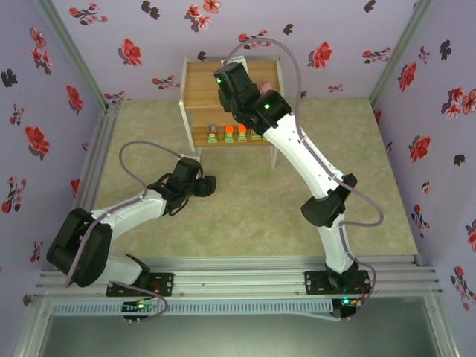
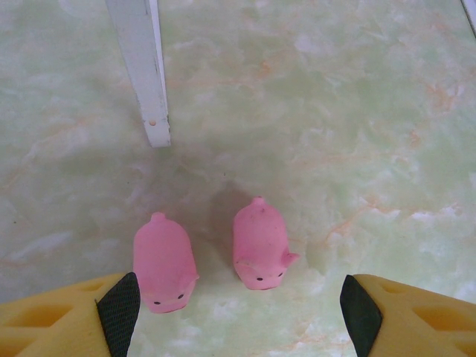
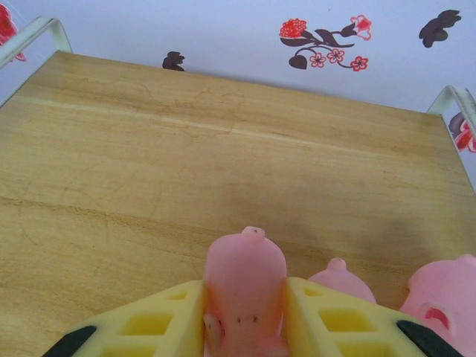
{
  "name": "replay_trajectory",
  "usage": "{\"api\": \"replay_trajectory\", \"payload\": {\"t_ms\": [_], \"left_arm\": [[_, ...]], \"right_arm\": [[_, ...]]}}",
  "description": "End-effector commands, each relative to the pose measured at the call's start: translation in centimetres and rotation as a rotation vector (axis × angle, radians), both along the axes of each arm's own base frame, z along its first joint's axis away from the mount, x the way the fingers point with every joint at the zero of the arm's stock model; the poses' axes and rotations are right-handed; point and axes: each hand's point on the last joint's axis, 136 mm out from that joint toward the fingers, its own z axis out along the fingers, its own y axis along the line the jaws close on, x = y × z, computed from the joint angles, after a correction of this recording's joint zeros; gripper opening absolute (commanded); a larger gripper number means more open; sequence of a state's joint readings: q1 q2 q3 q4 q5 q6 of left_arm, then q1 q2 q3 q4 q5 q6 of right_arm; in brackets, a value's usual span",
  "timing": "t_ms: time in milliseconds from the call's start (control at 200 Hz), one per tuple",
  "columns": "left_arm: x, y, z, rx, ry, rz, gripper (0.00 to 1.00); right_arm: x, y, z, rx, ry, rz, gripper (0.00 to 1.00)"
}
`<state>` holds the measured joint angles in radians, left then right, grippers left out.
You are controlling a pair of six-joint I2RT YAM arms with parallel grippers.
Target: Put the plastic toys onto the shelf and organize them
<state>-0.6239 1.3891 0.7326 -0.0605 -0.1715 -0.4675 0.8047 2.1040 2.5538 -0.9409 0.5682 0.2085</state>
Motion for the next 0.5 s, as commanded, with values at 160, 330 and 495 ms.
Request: {"api": "replay_trajectory", "payload": {"t_ms": [160,330,495], "left_arm": [[0.42,-0.65,1.41,-0.007,-0.034,-0.024,0.76],[0.42,-0.63,1.5,-0.007,-0.036,-0.024,0.76],[0.42,-0.59,1.54,-0.006,-0.037,-0.023,0.76]], "right_arm": [[0.39,0.31,-0.75,-0.014,0.018,0.014,0.06],[0.45,0.44,-0.95,-0.018,0.021,0.017,0.09],[0.43,0.32,-0.76,-0.019,0.018,0.016,0.12]]}}
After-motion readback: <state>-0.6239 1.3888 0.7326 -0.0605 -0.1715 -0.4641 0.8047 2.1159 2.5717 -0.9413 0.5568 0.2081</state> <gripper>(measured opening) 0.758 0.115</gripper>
